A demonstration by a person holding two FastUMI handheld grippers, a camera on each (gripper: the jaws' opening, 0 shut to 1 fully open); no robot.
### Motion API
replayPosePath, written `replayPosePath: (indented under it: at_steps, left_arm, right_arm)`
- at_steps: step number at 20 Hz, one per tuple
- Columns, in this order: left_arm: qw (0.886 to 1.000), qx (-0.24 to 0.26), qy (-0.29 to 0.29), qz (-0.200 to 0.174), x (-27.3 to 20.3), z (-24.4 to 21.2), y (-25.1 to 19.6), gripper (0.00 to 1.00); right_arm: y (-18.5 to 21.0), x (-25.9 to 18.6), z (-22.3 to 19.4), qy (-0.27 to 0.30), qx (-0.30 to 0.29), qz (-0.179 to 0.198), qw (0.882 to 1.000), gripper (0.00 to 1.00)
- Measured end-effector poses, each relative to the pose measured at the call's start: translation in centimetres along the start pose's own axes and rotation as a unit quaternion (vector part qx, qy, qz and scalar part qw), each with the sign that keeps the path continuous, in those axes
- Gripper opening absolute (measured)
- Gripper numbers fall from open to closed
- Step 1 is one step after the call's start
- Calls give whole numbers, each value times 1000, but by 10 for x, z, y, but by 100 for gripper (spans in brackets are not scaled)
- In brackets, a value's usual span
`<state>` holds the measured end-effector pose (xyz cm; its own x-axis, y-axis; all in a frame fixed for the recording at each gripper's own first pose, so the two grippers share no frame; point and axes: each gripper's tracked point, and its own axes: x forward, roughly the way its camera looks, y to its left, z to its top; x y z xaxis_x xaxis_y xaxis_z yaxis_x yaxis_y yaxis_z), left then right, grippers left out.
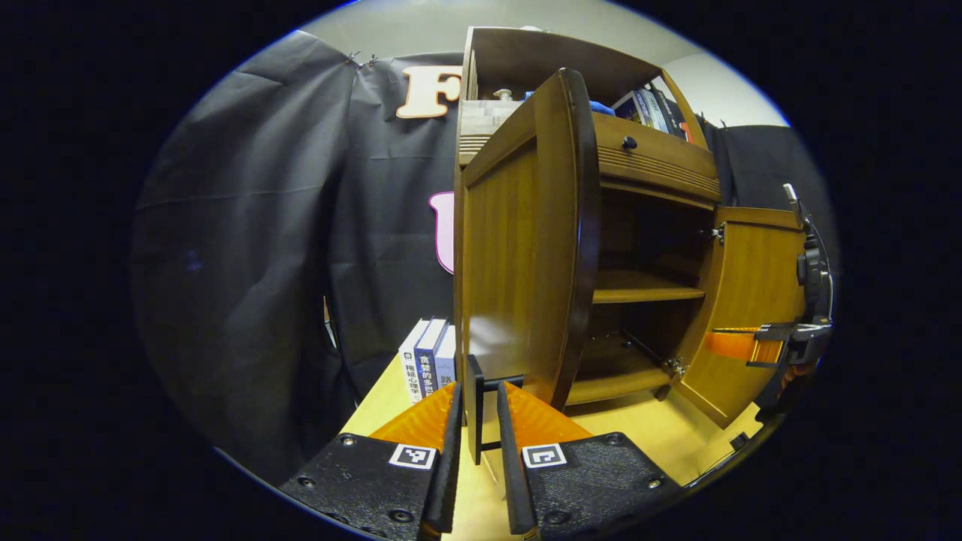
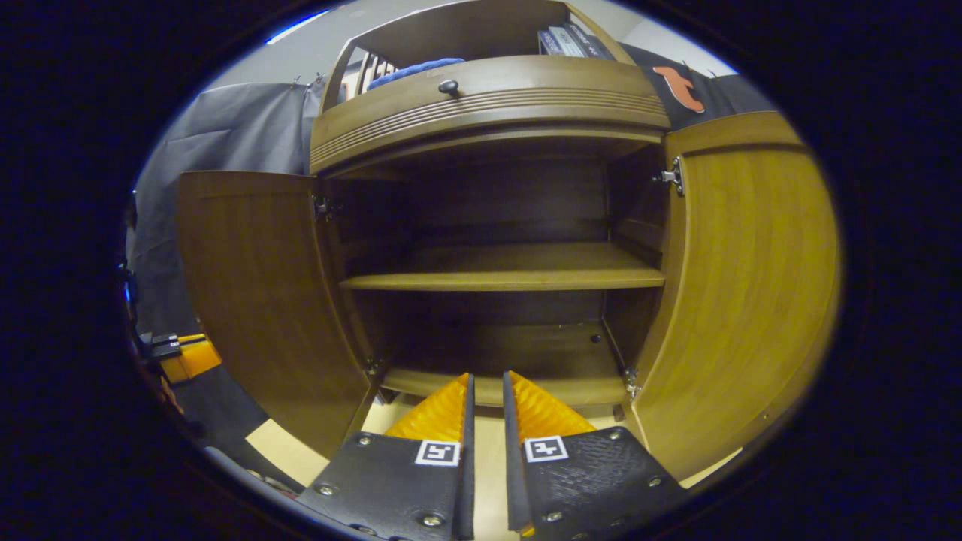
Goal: Open the right door of the double-door shoe cabinet with the right hand, and open the left door with the left hand.
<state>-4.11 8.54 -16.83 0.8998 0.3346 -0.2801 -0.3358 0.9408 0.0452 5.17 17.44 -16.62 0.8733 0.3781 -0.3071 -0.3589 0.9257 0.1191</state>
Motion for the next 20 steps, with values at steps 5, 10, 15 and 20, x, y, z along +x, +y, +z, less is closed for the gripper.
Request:
replayPosePath:
  at_steps: [5, 10, 15, 20]
  left_arm:
    - [1000, -2, -1, 12, -2, 0, 9, 23]
    - [1000, 7, -5, 19, -4, 1, 26, 23]
    - [999, 6, -6, 47, -6, 0, 55, 23]
    - [999, 4, -9, 52, -5, 0, 63, 23]
  right_arm:
    - [-3, -6, 1, -3, 2, -1, 1000, 17]
    - [-9, -13, -3, 0, 4, -8, 1000, 17]
    - [-10, -13, -6, 3, 7, -9, 1000, 17]
    - [-1, -5, 1, -1, 3, 2, 1000, 17]
